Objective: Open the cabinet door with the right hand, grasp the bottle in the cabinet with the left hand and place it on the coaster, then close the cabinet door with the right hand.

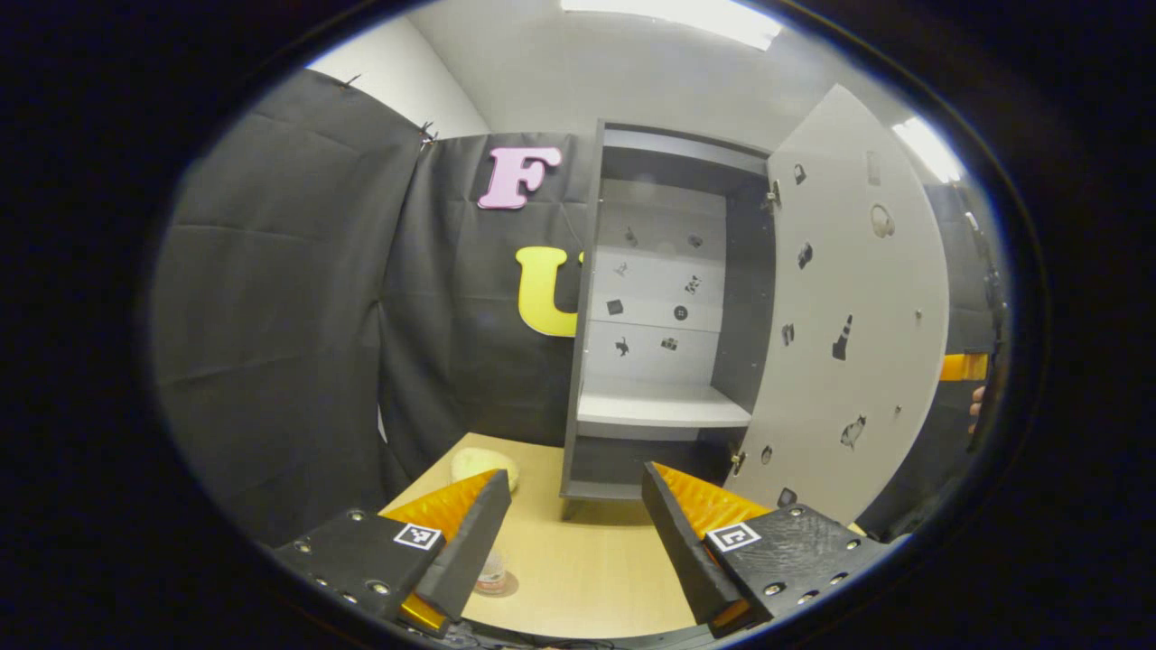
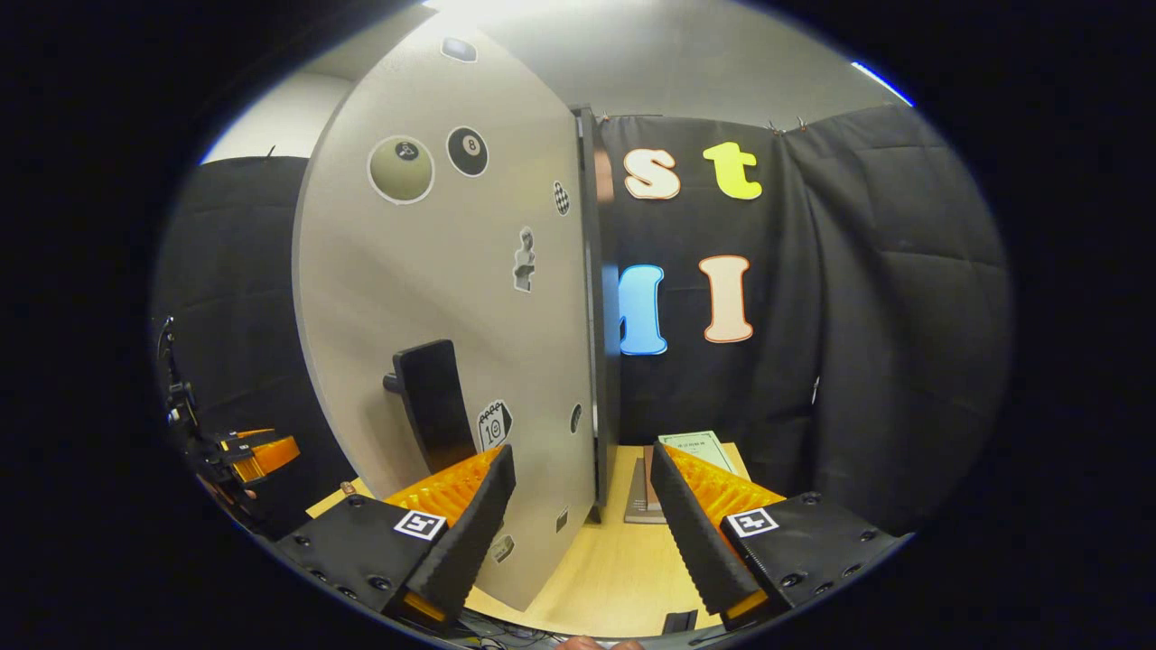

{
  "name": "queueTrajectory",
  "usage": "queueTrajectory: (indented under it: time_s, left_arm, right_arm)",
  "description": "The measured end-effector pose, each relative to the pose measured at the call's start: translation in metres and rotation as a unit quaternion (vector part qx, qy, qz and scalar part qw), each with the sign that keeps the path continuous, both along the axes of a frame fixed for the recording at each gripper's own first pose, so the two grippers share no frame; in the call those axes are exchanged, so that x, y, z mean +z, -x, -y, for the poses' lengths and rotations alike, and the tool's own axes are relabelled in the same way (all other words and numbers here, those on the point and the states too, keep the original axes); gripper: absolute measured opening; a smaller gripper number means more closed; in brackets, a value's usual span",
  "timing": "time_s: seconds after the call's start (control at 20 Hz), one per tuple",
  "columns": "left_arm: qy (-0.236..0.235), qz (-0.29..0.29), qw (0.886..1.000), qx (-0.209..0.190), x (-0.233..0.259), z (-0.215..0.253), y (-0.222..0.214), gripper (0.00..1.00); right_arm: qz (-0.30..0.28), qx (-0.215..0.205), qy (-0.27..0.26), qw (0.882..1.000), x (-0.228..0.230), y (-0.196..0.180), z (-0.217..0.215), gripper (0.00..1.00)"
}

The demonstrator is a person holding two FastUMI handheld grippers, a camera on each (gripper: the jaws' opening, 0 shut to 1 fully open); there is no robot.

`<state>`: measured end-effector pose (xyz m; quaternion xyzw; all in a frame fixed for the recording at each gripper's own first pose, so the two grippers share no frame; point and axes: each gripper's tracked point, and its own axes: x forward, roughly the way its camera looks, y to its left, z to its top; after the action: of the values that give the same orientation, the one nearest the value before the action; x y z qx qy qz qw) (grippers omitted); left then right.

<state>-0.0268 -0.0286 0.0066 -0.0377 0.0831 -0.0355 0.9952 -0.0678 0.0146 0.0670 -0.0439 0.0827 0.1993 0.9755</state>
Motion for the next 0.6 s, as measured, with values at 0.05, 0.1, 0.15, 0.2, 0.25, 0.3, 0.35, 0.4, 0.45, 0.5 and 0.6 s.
queueTrajectory:
  time_s: [0.05, 0.1, 0.15, 0.2, 0.25, 0.3, 0.35, 0.4, 0.45, 0.5, 0.6]
  left_arm:
    - [0.0, -0.002, 1.0, -0.002, -0.003, -0.008, -0.001, 0.9]
    - [0.002, -0.004, 1.0, -0.003, -0.005, -0.016, -0.003, 0.9]
    - [0.004, -0.006, 1.0, -0.004, -0.007, -0.024, -0.004, 0.9]
    - [0.006, -0.007, 1.0, -0.004, -0.009, -0.034, -0.006, 0.9]
    - [0.007, -0.008, 1.0, -0.005, -0.011, -0.042, -0.01, 0.9]
    - [0.01, -0.009, 1.0, -0.007, -0.013, -0.05, -0.014, 0.9]
    - [0.012, -0.011, 1.0, -0.009, -0.017, -0.057, -0.019, 0.88]
    - [0.014, -0.01, 1.0, -0.011, -0.017, -0.065, -0.023, 0.9]
    - [0.014, -0.01, 1.0, -0.013, -0.018, -0.072, -0.026, 0.9]
    - [0.012, -0.01, 1.0, -0.015, -0.018, -0.079, -0.03, 0.91]
    - [0.006, -0.007, 1.0, -0.018, -0.015, -0.089, -0.039, 0.91]
  right_arm:
    - [0.001, 0.0, -0.001, 1.0, -0.002, 0.003, -0.01, 0.97]
    - [0.003, 0.001, -0.002, 1.0, -0.001, 0.003, -0.02, 0.97]
    - [0.003, 0.001, -0.004, 1.0, -0.003, 0.003, -0.03, 0.91]
    - [0.002, 0.002, -0.007, 1.0, -0.004, 0.004, -0.041, 0.91]
    - [0.0, 0.004, -0.011, 1.0, -0.006, 0.004, -0.051, 0.91]
    - [-0.002, 0.006, -0.013, 1.0, -0.008, 0.004, -0.062, 0.91]
    - [-0.002, 0.008, -0.014, 1.0, -0.009, 0.003, -0.072, 0.91]
    - [-0.001, 0.009, -0.013, 1.0, -0.008, 0.002, -0.081, 0.91]
    - [0.0, 0.01, -0.012, 1.0, -0.009, 0.0, -0.092, 0.91]
    - [0.0, 0.011, -0.011, 1.0, -0.01, -0.001, -0.102, 0.91]
    - [-0.002, 0.013, -0.012, 1.0, -0.013, -0.005, -0.124, 0.91]
